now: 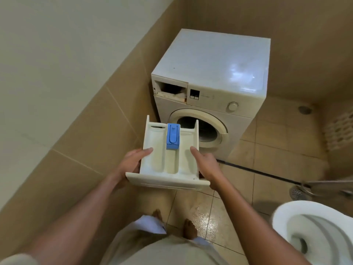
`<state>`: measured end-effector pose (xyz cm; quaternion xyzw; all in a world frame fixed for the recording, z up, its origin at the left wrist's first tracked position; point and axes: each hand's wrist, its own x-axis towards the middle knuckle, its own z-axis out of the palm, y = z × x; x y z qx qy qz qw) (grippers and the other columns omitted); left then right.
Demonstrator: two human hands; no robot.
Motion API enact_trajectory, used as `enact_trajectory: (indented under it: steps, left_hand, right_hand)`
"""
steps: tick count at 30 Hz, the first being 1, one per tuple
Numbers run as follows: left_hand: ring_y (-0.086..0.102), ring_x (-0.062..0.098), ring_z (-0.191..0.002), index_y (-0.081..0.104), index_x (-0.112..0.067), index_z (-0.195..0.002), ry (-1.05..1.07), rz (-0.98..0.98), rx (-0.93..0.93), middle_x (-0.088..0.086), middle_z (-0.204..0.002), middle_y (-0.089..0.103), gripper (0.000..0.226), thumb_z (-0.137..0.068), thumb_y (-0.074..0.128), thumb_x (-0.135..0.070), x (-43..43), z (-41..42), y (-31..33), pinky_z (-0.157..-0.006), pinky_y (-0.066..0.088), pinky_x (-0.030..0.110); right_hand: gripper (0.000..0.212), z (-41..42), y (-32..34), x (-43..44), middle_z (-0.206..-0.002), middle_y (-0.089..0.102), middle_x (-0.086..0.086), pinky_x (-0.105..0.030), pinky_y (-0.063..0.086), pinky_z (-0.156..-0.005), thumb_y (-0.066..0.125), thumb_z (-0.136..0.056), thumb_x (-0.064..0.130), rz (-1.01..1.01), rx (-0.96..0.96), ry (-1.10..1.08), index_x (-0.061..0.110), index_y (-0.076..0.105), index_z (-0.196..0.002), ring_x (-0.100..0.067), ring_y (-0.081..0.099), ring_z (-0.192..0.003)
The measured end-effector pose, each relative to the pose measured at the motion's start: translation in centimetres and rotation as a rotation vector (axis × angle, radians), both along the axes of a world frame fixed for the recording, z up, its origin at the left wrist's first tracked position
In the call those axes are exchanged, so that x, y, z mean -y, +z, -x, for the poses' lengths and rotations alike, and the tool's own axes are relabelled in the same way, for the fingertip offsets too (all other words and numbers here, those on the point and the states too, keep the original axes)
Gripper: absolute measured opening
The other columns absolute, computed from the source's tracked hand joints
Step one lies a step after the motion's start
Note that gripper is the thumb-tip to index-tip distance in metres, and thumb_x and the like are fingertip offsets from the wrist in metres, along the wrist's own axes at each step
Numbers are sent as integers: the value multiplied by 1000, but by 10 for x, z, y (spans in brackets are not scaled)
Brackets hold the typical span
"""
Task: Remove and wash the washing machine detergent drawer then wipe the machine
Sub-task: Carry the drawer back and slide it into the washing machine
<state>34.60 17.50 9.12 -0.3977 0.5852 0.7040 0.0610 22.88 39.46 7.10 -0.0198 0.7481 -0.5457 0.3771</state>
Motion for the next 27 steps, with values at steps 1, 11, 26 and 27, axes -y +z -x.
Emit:
enact_trajectory:
  steps: [1,11,26,27]
  left_hand:
    - [75,31,-97,68,-3,-121,-7,8,-3,16,-112,76,37,-95,67,-28,8,7,0,-73,64,35]
    - [72,33,-107,69,-13,-122,-143,6,48,11,-115,76,45,-99,55,-49,102,103,-13,-100,53,52]
    - [72,25,-106,70,-22,-114,-289,-163,262,6,-114,77,49,-98,45,-61,248,275,-89,-86,58,40]
    - [72,26,-105,70,-22,-115,-304,-170,278,6,-114,77,51,-97,45,-63,253,282,-92,-85,58,40]
  right_hand:
    - [44,8,0,8,-92,72,-1,-23,52,-61,48,-97,49,6,-3,4,9,68,-102,-12,68,-78]
    - [52,90,-8,102,-107,70,-11,-36,56,-80,31,-103,49,-4,28,-50,10,63,-113,-22,68,-95]
    - [58,218,-71,245,-79,60,-11,-32,44,-68,29,-103,50,-297,127,-177,4,64,-105,-22,57,-71]
    - [57,222,-73,249,-74,56,-7,-31,40,-64,29,-103,51,-309,124,-187,6,65,-99,-18,50,-65]
